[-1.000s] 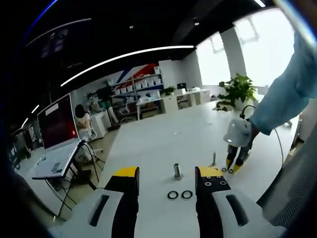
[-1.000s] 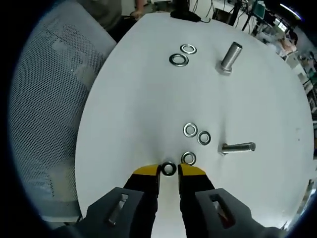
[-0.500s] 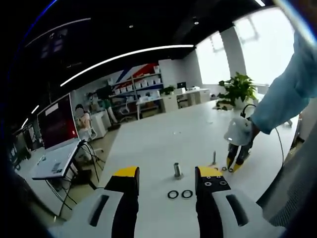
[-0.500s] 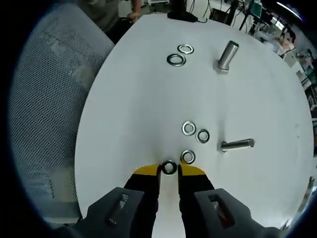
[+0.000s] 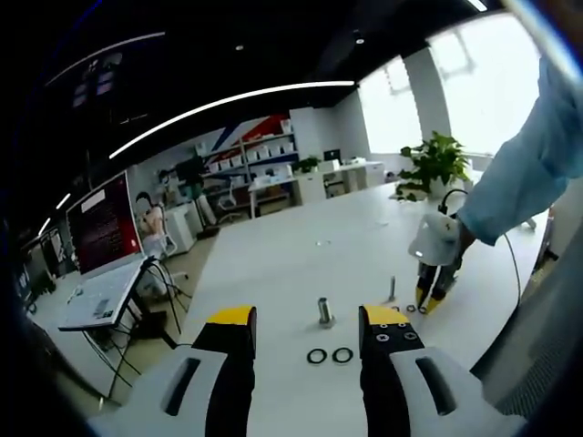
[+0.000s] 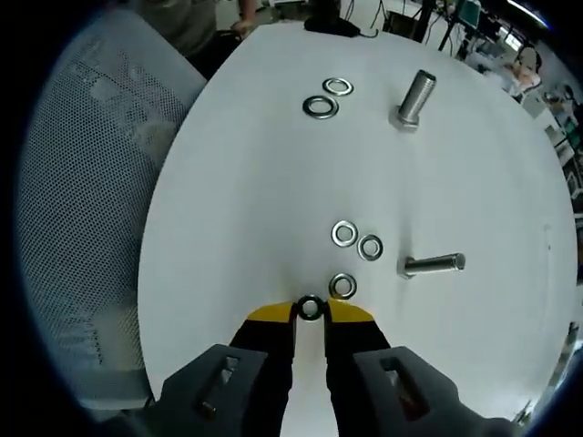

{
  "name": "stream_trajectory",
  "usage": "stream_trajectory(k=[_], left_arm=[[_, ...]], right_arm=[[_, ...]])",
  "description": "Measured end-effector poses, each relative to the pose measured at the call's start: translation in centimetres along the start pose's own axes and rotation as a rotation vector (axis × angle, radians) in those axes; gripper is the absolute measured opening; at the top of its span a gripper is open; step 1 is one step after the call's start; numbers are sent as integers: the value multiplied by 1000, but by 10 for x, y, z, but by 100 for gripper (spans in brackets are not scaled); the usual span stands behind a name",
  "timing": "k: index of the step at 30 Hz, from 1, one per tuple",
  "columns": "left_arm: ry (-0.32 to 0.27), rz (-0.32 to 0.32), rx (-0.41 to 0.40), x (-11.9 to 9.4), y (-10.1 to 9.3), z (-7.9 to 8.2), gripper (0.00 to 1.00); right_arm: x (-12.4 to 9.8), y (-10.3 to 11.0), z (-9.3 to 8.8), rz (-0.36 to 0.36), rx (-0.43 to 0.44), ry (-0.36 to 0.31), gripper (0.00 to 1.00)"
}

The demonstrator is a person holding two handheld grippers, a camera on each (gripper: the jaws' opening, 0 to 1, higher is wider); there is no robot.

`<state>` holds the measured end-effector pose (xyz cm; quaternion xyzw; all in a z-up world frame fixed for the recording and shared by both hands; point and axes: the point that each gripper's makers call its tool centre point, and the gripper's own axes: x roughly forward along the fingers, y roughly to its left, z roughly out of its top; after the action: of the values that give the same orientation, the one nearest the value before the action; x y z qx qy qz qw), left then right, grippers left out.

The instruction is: Place the washer onto the threaded stud by aligning its center hole with the stud, sliding it down to the base, and recovering from edge contact or off-axis alignment until the washer reaches the visible bottom stop.

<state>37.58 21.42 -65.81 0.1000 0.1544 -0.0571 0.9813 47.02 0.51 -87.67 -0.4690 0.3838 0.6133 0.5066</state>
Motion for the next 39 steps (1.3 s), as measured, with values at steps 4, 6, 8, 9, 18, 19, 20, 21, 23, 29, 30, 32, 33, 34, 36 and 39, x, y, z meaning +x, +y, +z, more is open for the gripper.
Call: stream_trajectory(k=[4, 6, 8, 9, 18, 19, 20, 21, 23, 29, 30, 32, 33, 34, 36, 39], left_arm=[[2, -4, 1, 0, -1, 0, 43], [4, -6, 0, 1, -1, 0, 43], [5, -8, 2, 1, -1, -1, 43], [6, -8, 2, 1, -2, -1, 43], [9, -9, 9, 1, -2, -1, 43], [9, -8, 10, 1, -2, -1, 43], [9, -7, 9, 1, -2, -1, 43], [9, -7, 10, 1, -2, -1, 43], [9, -8, 11, 1, -2, -1, 43], [10, -11, 13, 1, -3, -1, 43], [9, -10, 13, 1, -3, -1, 43], [9, -9, 15, 1, -3, -1, 43], [9, -9, 15, 1, -3, -1, 43], [8, -8, 15, 1, -3, -1, 43], [7, -8, 13, 1, -3, -1, 43], [6, -8, 13, 0, -3, -1, 43]], right_arm=[[-5, 0, -3, 11, 10, 8, 12], [-8, -1, -3, 13, 13, 10, 12], [-10, -2, -4, 13, 15, 9, 12], [-11, -3, -4, 11, 15, 11, 12], [-22, -3, -4, 29, 16, 25, 12], [-23, -3, -4, 30, 14, 26, 12], [-24, -3, -4, 30, 12, 26, 12], [-25, -3, -2, 30, 6, 25, 12], [-29, -6, 1, 25, -1, 22, 12], [-45, -24, 13, -1, -8, 6, 12], [-48, -28, 16, -7, -8, 5, 12], [-53, -36, 18, -23, -16, 6, 12], [-55, -38, 20, -26, -17, 6, 12], [-57, -42, 21, -33, -18, 5, 12], [-59, -47, 24, -38, -21, 7, 12], [-61, -56, 27, -54, -34, 22, 12]])
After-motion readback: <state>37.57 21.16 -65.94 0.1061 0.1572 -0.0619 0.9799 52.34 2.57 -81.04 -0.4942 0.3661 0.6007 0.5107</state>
